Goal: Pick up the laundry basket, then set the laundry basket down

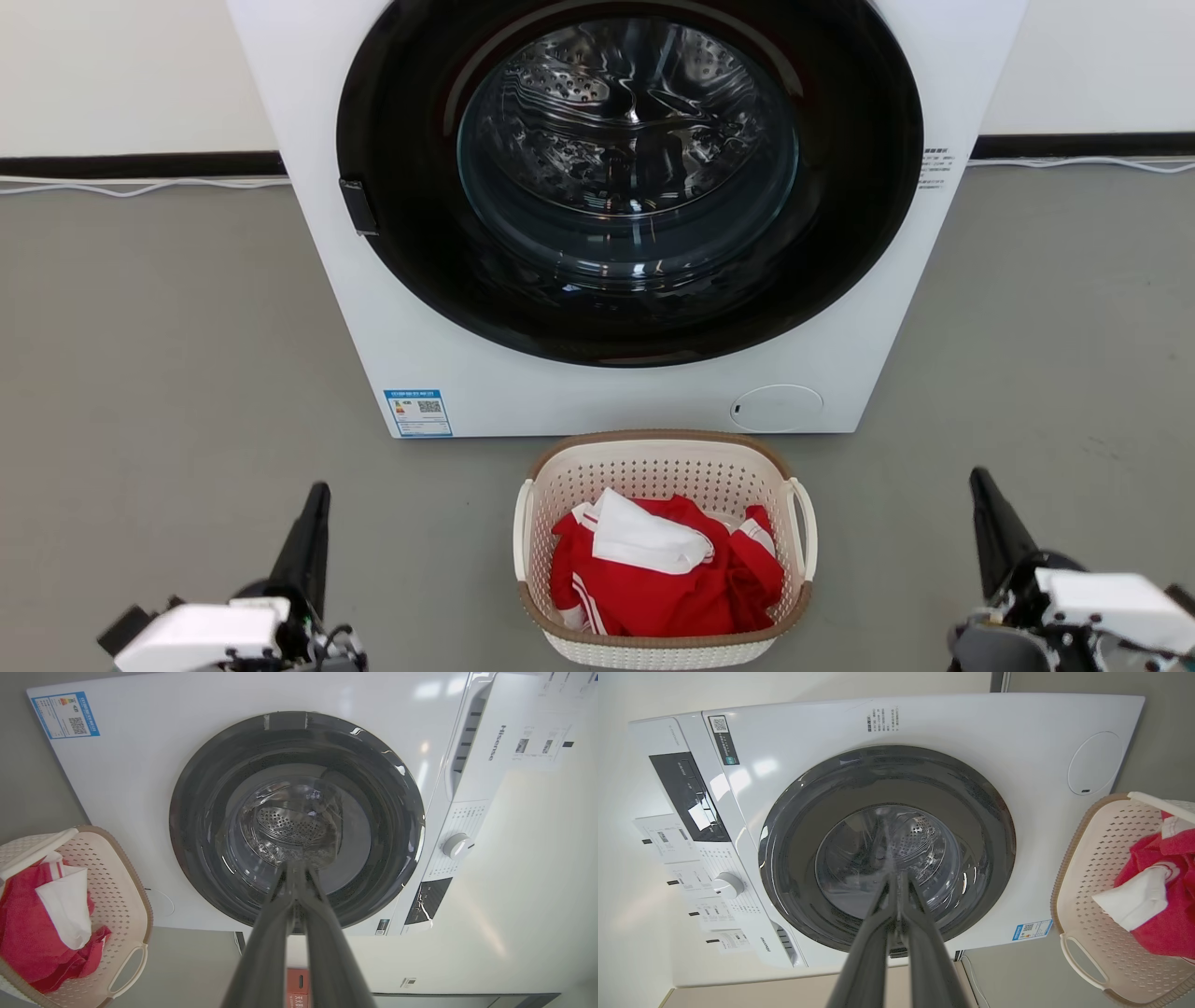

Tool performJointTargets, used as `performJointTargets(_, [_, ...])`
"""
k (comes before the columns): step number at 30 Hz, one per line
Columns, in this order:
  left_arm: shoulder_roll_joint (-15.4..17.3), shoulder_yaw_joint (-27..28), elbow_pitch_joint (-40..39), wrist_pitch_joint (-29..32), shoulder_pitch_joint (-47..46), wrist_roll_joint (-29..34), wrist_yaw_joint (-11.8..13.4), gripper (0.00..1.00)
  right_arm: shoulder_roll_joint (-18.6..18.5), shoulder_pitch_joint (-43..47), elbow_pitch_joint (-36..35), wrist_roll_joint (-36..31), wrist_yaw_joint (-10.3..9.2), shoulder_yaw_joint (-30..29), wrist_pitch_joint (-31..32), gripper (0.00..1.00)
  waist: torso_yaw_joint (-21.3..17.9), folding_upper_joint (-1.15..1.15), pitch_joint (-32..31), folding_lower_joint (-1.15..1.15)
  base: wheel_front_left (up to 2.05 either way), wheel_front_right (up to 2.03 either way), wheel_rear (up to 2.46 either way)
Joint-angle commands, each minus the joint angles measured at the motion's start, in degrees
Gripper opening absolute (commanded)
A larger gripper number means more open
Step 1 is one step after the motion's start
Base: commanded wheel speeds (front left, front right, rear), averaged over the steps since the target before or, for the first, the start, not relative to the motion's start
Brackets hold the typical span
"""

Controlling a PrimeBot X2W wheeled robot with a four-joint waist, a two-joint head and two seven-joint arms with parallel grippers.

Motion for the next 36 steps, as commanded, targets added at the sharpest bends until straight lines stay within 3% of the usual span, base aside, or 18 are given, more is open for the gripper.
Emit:
performJointTargets(1, [0.10, 0.03, -0.45, 0.03, -0.17, 0.01, -0.02, 1.00, -0.03, -0.21, -0.41, -0.01, 0.05, -0.06, 0.00, 1.00, 0.00, 0.00, 0.01, 0.00, 0.00, 0.00, 0.00])
performJointTargets(11, [-0.46, -1.06, 0.82, -1.20, 1.59, -0.07, 0.03, 1.00, 0.36, 1.82, 0.60, -0.53, -0.19, 1.05, -1.17, 1.00, 0.00, 0.00, -0.13, 0.13, 0.00, 0.00, 0.00])
performJointTargets(17, [-0.41, -1.78, 0.21, -2.20, 1.86, 0.59, 0.02, 1.00, 0.35, 2.22, -0.08, -1.73, -0.14, 1.56, -2.16, 1.00, -0.02, 0.00, -0.03, 0.01, 0.00, 0.00, 0.00])
performJointTargets(36, [-0.26, -3.29, -1.55, -5.52, 2.00, 13.90, 1.49, 1.00, 0.29, 2.59, -3.32, -22.35, 0.01, 2.61, -5.48, 1.00, 0.05, 0.00, -0.04, 0.00, 0.00, 0.00, 0.00])
